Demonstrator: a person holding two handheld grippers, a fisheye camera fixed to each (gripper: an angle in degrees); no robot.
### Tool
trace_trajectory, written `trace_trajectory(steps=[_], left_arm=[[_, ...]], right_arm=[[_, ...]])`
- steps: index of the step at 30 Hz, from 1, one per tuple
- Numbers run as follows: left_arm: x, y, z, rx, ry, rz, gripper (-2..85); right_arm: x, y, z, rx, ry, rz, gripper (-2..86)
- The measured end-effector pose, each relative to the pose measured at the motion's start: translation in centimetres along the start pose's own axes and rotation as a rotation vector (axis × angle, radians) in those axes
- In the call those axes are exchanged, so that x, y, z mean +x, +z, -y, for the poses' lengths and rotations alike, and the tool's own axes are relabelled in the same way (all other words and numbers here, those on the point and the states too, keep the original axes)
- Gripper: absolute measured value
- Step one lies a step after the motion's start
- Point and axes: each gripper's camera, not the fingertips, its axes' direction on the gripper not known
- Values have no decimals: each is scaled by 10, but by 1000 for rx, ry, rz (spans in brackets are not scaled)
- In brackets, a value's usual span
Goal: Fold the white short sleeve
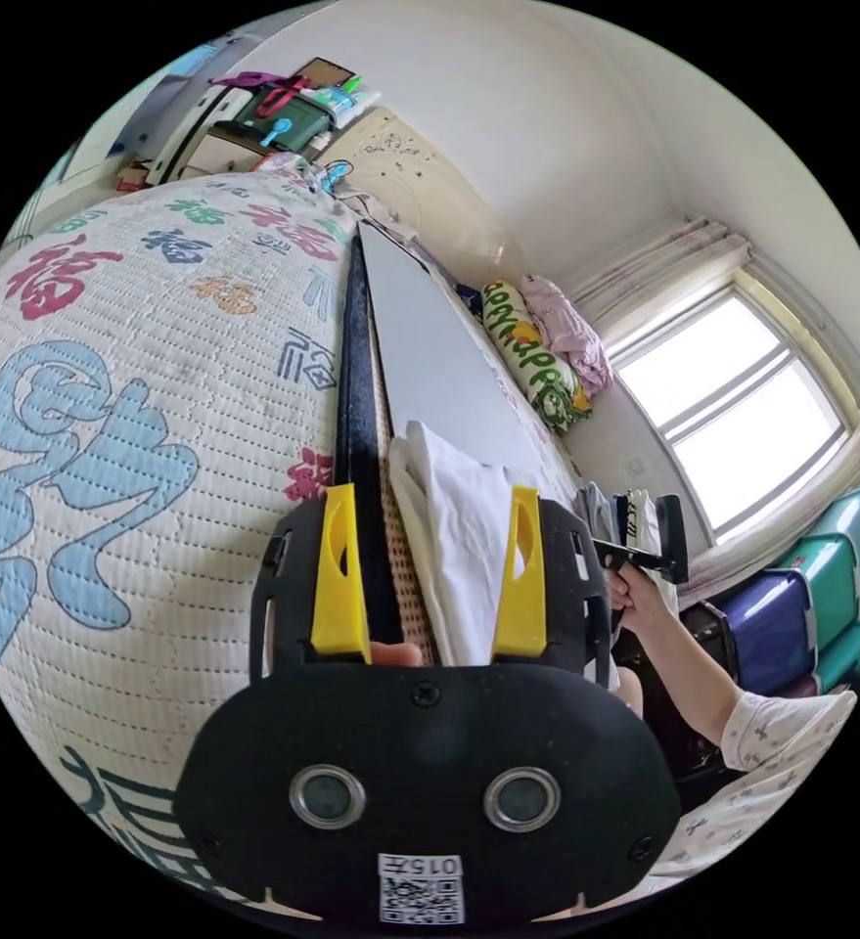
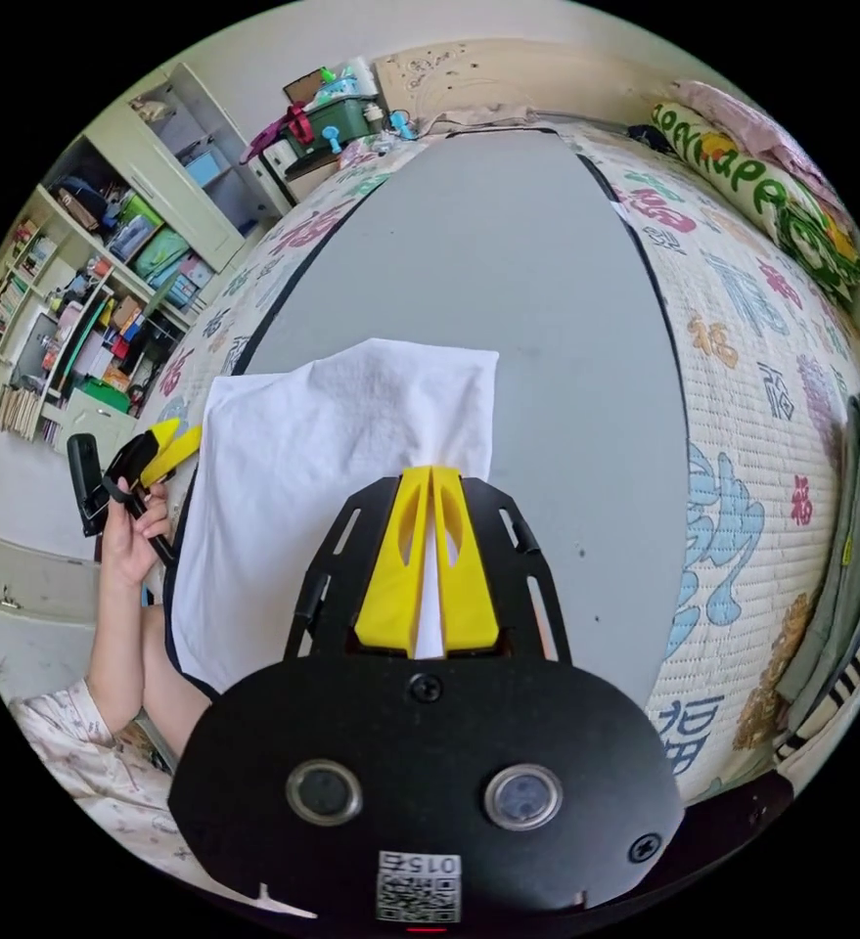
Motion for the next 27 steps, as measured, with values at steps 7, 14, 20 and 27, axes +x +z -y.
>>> trace_trajectory(steps=[7,14,20,27], left_arm=[[-57,0,-6,47,-132,-16,135],[-127,6,-35,64,-231,-66,80],[-170,24,-71,61,-204,-76,35],[-209,42,-122,108,-95,-58,5]], right_arm=[[1,25,33,-122,-182,47,2],[130,-27,16,64,-19,132,95],[195,-4,1,36,24,302,104],[281,-5,-80,19,99,379,36]])
